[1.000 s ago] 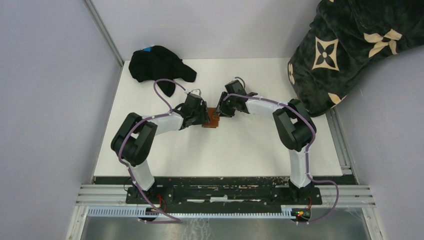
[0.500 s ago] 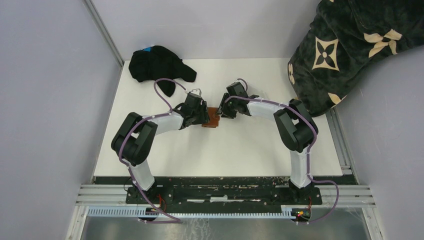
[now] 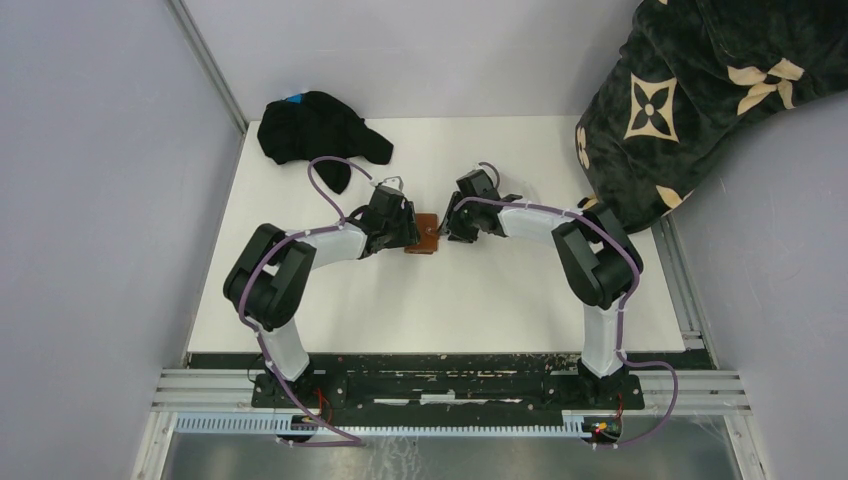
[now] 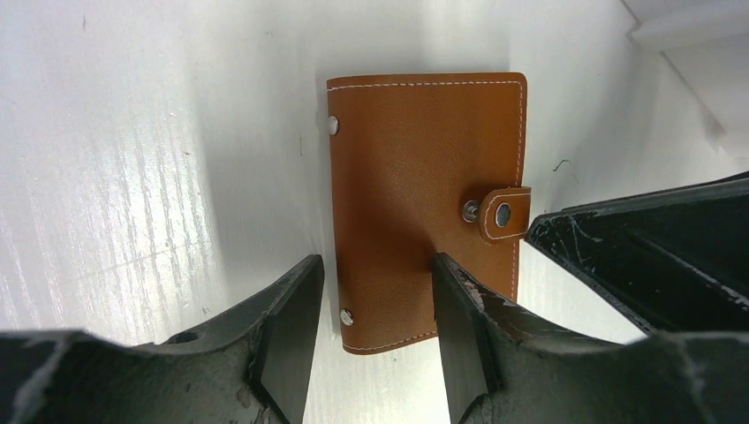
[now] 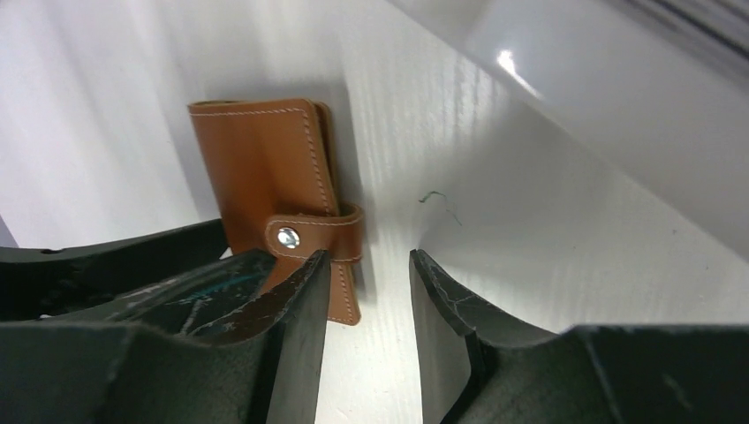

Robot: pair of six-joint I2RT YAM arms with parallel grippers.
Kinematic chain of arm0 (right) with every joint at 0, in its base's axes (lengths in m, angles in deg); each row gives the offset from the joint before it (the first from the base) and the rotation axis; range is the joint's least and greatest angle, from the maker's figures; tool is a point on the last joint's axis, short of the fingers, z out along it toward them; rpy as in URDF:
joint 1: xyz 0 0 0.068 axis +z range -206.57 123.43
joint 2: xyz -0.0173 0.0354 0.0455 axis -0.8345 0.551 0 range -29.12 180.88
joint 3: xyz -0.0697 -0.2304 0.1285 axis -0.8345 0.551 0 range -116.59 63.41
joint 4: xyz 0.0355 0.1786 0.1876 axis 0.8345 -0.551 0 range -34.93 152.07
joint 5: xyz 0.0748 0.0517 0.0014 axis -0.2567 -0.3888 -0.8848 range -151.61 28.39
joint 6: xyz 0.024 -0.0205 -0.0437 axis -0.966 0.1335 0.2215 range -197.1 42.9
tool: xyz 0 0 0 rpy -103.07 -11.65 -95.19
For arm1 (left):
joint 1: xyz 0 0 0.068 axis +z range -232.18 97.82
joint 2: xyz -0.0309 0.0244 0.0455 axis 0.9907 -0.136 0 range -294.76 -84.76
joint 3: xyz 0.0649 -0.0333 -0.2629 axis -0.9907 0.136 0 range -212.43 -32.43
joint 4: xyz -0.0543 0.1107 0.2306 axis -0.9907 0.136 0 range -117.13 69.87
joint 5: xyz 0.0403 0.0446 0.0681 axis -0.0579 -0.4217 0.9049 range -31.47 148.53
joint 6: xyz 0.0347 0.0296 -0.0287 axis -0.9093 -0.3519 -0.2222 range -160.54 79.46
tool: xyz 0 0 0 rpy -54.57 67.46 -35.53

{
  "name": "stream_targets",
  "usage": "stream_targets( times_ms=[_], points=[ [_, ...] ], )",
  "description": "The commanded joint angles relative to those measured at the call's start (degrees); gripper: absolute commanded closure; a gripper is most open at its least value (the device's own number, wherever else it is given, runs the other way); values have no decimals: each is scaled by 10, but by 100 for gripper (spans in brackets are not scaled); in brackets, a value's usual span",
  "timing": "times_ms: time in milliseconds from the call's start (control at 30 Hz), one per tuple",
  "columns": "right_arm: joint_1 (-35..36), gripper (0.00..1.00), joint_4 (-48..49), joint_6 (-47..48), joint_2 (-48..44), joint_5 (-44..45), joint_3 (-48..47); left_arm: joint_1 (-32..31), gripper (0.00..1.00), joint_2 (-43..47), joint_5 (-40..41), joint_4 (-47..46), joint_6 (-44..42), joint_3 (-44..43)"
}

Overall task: Put the credit cards into the card holder
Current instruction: Close the card holder at the center of the board.

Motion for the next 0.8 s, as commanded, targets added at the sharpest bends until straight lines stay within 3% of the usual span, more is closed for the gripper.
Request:
stream_targets(
  times_ms=[0, 767],
  points=[
    [4, 55, 24, -12, -21, 5, 10, 0, 43, -46, -19, 86, -24, 34],
    [4, 55, 76, -40, 28, -17, -10, 0, 44, -42, -16, 91, -24, 39]
  ],
)
